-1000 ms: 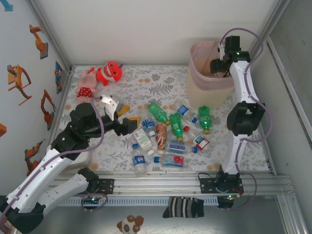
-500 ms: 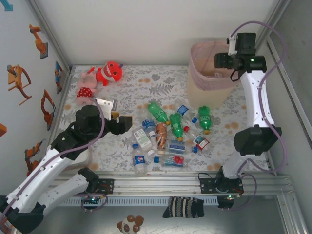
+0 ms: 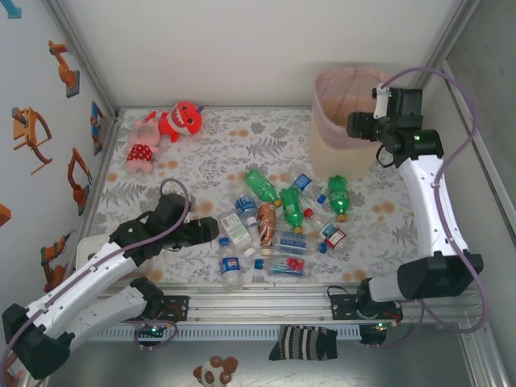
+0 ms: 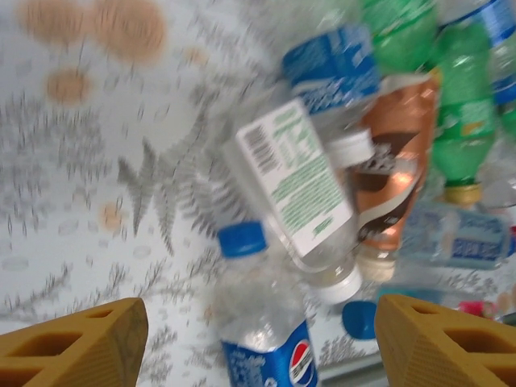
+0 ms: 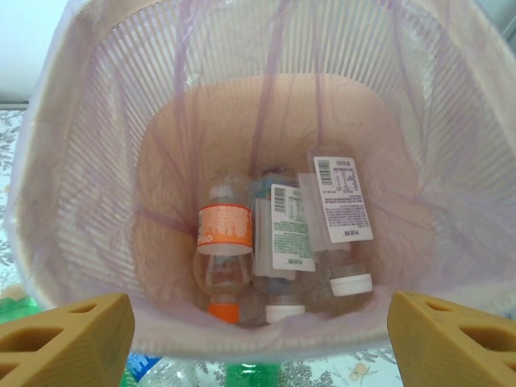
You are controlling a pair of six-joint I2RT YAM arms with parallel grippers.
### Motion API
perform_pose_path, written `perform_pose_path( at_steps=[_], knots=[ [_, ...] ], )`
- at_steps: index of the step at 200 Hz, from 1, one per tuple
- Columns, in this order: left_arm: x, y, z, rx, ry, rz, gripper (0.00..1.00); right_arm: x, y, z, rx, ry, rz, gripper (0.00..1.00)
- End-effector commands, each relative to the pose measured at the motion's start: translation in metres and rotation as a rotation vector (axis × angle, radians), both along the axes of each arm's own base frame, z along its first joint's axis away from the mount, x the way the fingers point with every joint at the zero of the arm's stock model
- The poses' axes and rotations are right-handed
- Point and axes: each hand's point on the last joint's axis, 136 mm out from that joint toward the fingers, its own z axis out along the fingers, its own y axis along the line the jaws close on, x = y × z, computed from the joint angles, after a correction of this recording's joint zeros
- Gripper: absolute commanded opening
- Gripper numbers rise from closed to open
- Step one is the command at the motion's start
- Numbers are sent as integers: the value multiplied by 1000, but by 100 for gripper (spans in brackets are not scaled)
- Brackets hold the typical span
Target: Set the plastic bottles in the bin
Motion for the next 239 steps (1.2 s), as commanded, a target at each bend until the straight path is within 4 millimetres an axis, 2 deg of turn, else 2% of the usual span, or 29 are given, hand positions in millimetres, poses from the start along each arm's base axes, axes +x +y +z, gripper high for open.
perform_pose_path(
  at_steps=[1,37,62,97,152,199,239],
  knots=[
    [-17,4,-17,-5,106,82,75,-7,8,10,48,-46,13,81],
    [-39,-3,-33,18,160,8,79,-14,12,2,66,-33,27,81],
    [-52,-8,-40,25,200,-24,86,-19,14,3,77,-39,30,81],
    [-64,-24,-55,8,256,-49,86,-23,13,2,76,-39,29,81],
    [-70,-48,-76,61,295,-108,89,-28,13,7,69,-48,38,81],
    [-70,-42,-93,199,339,-71,87,-34,9,8,35,-44,36,81],
    [-68,-52,-101,230,365,-104,84,-38,10,12,34,-54,44,81]
  ],
)
